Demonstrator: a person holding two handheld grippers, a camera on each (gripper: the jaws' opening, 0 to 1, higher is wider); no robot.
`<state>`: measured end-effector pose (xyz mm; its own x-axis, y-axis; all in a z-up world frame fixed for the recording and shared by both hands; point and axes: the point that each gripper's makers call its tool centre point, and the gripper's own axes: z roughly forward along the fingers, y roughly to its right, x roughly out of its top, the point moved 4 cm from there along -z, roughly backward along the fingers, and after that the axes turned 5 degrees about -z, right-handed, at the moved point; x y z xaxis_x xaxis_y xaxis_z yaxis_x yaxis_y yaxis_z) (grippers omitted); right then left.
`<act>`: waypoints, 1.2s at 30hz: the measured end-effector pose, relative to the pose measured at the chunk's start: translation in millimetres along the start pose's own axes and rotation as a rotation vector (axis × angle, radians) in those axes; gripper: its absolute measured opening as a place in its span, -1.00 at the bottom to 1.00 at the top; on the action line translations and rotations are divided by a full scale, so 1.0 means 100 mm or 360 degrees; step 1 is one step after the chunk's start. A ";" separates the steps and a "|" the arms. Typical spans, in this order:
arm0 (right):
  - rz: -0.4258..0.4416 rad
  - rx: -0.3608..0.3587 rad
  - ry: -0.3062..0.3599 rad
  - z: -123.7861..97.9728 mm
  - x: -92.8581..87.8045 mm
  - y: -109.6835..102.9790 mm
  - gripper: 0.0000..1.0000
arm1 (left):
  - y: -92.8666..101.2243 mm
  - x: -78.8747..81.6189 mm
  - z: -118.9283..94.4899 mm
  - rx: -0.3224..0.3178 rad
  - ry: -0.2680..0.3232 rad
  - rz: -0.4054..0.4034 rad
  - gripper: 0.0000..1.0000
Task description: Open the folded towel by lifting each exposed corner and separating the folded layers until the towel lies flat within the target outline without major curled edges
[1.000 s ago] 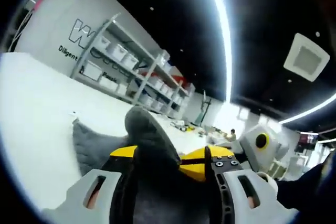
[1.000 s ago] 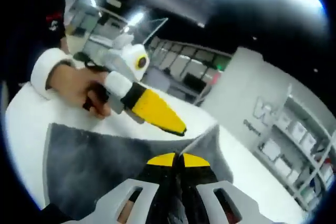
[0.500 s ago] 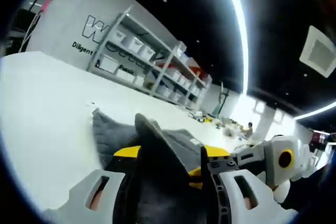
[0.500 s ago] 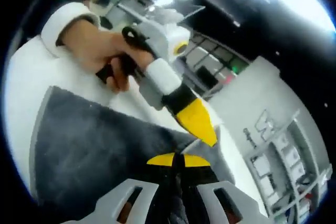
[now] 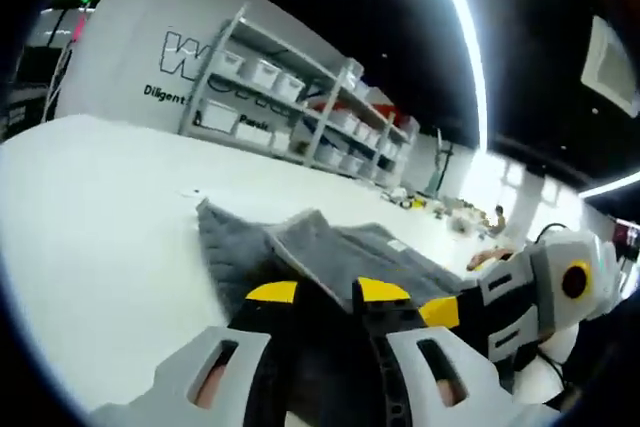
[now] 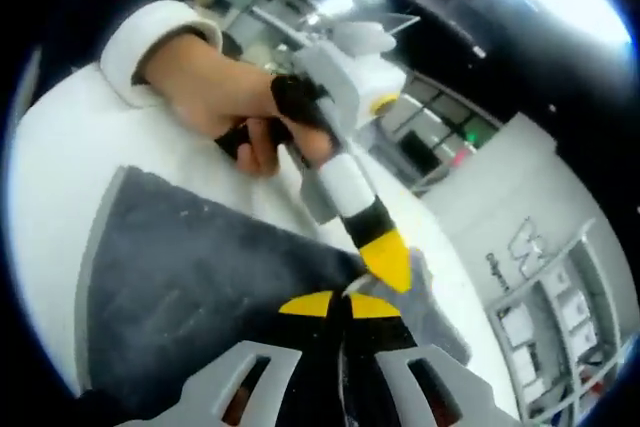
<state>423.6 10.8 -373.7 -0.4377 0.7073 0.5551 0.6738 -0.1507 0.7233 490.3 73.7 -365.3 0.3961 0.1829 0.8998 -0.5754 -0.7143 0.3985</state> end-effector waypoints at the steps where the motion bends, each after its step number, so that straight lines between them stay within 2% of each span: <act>1: -0.0002 -0.0009 0.0000 -0.02 0.02 0.02 -1.00 | 0.01 0.00 0.00 0.0000 -0.0002 0.0012 -0.68; 5: 0.0041 -0.0006 0.0063 -0.12 0.13 0.07 -0.97 | 0.01 0.02 -0.02 0.0001 0.0015 0.0034 -0.77; 9: 0.0080 -0.0007 0.0058 -0.18 0.16 0.11 -0.75 | 0.02 0.05 -0.04 0.0002 0.0045 0.0056 -0.86; 13: 0.0096 0.0031 -0.0029 -0.23 0.08 0.10 -0.74 | 0.02 0.12 -0.09 -0.0018 0.0103 0.0022 -0.90; 17: 0.0044 -0.0003 -0.0170 -0.31 -0.01 0.14 -0.71 | -0.01 0.21 -0.13 -0.0030 0.0169 -0.0015 -0.91; 21: 0.0120 -0.0012 -0.0205 -0.40 -0.06 0.18 -0.70 | -0.06 0.19 -0.12 -0.0022 0.0157 -0.0050 -0.91; 25: 0.0302 0.0072 -0.0286 -0.55 -0.21 0.13 -0.71 | -0.14 0.21 -0.14 -0.0005 0.0169 -0.0043 -0.91; 26: 0.0323 0.0075 -0.0266 -0.57 -0.21 0.14 -0.70 | -0.15 0.22 -0.13 -0.0013 0.0156 -0.0032 -0.91; 28: 0.0421 0.0087 -0.0164 -0.63 -0.19 0.12 -0.71 | -0.20 0.22 -0.13 -0.0012 0.0120 0.0074 -0.90; 30: 0.0534 0.0110 -0.0122 -0.69 -0.18 0.09 -0.69 | -0.22 0.22 -0.12 -0.0025 0.0101 0.0064 -0.90; 31: 0.0559 0.0111 -0.0080 -0.72 -0.17 0.07 -0.69 | -0.19 0.23 -0.11 -0.0074 0.0099 0.0049 -0.90; 33: 0.0568 0.0119 -0.0098 -0.78 -0.19 0.02 -0.66 | -0.18 0.25 -0.11 -0.0101 0.0104 0.0036 -0.90; 35: 0.0527 0.0021 -0.0082 -0.85 -0.23 0.04 -0.57 | -0.20 0.28 -0.09 -0.0092 0.0112 0.0072 -0.90; 36: 0.0527 0.0002 -0.0106 -0.89 -0.27 0.02 -0.53 | -0.22 0.28 -0.08 -0.0086 0.0115 0.0093 -0.90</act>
<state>383.4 -69.9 -350.9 -0.1552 0.6638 0.7316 0.7737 -0.3788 0.5078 508.6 99.9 -347.1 0.3092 0.1916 0.9315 -0.6346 -0.6879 0.3522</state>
